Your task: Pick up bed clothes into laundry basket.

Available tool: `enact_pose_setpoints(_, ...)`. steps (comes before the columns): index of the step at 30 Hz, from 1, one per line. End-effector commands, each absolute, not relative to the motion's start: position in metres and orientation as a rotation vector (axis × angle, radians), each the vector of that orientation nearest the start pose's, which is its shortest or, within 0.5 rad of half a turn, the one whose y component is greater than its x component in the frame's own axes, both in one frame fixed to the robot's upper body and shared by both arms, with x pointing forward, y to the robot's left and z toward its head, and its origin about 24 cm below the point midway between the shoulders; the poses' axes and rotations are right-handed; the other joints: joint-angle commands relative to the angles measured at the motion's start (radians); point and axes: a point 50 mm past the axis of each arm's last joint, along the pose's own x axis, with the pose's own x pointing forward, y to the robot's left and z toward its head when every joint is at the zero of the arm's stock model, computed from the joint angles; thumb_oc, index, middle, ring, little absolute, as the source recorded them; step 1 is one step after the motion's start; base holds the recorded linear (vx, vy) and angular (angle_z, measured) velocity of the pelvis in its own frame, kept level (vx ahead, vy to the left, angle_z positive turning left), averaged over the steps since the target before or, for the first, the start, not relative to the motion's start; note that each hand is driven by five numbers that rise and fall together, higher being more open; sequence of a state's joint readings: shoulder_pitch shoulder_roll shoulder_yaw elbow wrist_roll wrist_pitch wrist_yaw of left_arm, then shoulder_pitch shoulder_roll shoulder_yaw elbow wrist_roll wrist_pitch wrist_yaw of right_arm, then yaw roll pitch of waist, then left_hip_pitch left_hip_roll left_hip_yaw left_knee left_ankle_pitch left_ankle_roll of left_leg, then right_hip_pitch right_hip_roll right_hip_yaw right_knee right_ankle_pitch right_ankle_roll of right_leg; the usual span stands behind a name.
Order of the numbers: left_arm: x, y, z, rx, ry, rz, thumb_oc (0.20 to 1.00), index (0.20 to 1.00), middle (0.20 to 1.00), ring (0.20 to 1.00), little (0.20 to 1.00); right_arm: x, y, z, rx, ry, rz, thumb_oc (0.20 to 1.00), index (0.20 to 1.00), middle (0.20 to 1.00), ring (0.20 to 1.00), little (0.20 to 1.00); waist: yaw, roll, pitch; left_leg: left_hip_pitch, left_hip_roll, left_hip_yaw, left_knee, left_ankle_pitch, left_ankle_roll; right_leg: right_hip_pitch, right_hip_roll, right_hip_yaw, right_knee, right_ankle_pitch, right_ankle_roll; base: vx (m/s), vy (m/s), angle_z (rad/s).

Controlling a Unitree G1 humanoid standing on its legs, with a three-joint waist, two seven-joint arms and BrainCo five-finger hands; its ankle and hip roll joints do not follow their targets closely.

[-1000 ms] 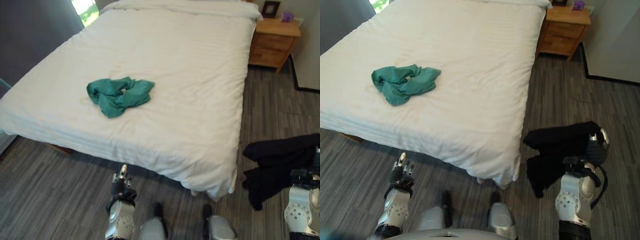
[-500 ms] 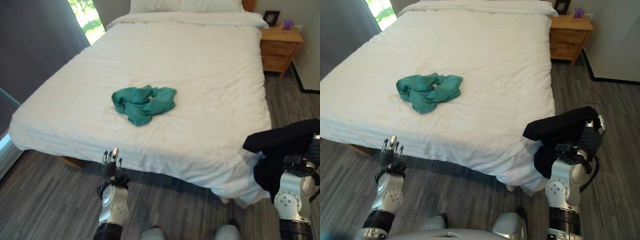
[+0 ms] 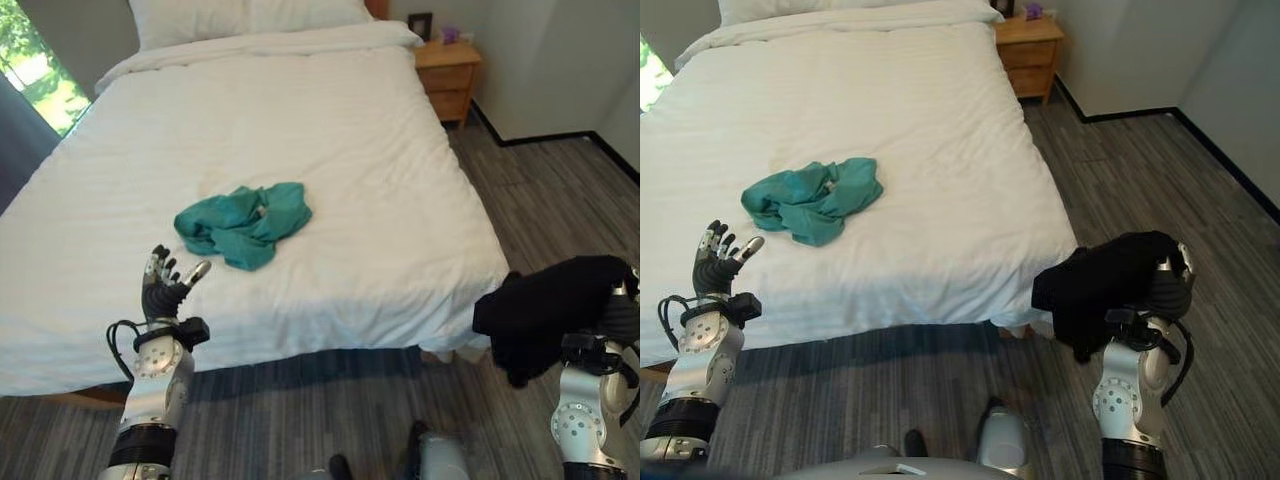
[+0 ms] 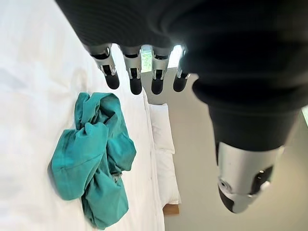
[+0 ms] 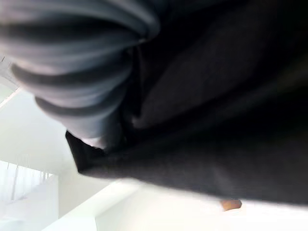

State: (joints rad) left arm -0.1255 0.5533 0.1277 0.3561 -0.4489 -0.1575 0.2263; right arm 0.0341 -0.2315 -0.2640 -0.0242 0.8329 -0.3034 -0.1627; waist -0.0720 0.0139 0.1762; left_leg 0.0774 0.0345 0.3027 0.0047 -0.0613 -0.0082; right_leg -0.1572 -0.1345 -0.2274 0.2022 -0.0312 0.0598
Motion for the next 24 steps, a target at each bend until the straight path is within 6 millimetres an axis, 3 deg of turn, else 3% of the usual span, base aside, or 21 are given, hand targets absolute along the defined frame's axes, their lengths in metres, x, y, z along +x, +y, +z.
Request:
enact_pose_setpoints(1,0.281,0.348,0.155,0.325,-0.289,0.487,1.000,1.000,1.000,1.000,1.000,0.230,-0.282,0.113,0.533,-0.531,-0.391,0.200,0.200,0.200,0.200,0.200,0.004,-0.002,-0.044,0.039,0.041,-0.090,-0.084,0.051,-0.035,0.098,-0.027,0.016,-0.093,0.056,0.084,0.14,-0.001,-0.16)
enact_pose_setpoints(2,0.286,0.355,0.172,0.428,-0.293,0.496,1.000,1.000,1.000,1.000,1.000,0.229,-0.280,0.107,0.530,-0.496,-0.374,0.200,0.200,0.200,0.200,0.200,-0.003,-0.004,-0.047,0.047,0.042,-0.087,-0.083,0.043,-0.037,0.118,-0.020,0.019,-0.109,0.051,0.086,0.11,0.001,-0.15)
enact_pose_setpoints(6,0.298,0.369,0.202,0.599,-0.287,0.559,1.000,1.000,1.000,1.000,1.000,0.225,-0.276,0.090,0.547,-0.417,-0.355,0.200,0.200,0.200,0.200,0.200,-0.023,-0.015,-0.056,0.052,0.046,-0.072,-0.091,0.047,-0.041,0.127,-0.014,0.016,-0.136,0.058,0.091,0.05,0.009,-0.10)
enact_pose_setpoints(8,0.304,0.383,0.241,0.903,-0.262,0.617,1.000,1.000,1.000,1.000,1.000,0.220,-0.277,0.081,0.557,-0.380,-0.347,0.200,0.200,0.200,0.200,0.200,-0.047,-0.019,-0.053,0.040,0.053,-0.063,-0.092,0.050,-0.048,0.122,-0.005,0.022,-0.165,0.071,0.101,0.01,0.015,-0.07)
enact_pose_setpoints(12,0.316,0.395,0.293,1.198,-0.185,0.733,1.000,1.000,1.000,1.000,1.000,0.220,-0.277,0.080,0.544,-0.358,-0.308,0.200,0.200,0.200,0.200,0.200,-0.094,-0.025,-0.024,-0.010,0.064,-0.051,-0.092,0.065,-0.056,0.082,-0.001,0.037,-0.184,0.095,0.113,-0.06,0.011,-0.02)
enact_pose_setpoints(17,0.324,0.395,0.321,1.153,-0.161,0.793,1.000,1.000,1.000,1.000,1.000,0.218,-0.270,0.075,0.577,-0.336,-0.291,0.200,0.200,0.200,0.200,0.200,-0.117,-0.060,0.012,-0.082,0.068,-0.039,-0.092,0.083,-0.058,0.025,-0.002,0.057,-0.223,0.147,0.126,-0.05,0.021,-0.10)
enact_pose_setpoints(24,0.320,0.398,0.349,1.100,-0.178,0.864,1.000,1.000,1.000,1.000,1.000,0.224,-0.254,0.067,0.613,-0.274,-0.210,0.200,0.200,0.200,0.200,0.200,-0.132,-0.097,0.066,-0.162,0.071,-0.011,-0.089,0.094,-0.059,-0.052,-0.001,0.095,-0.258,0.197,0.143,0.00,0.026,-0.22)
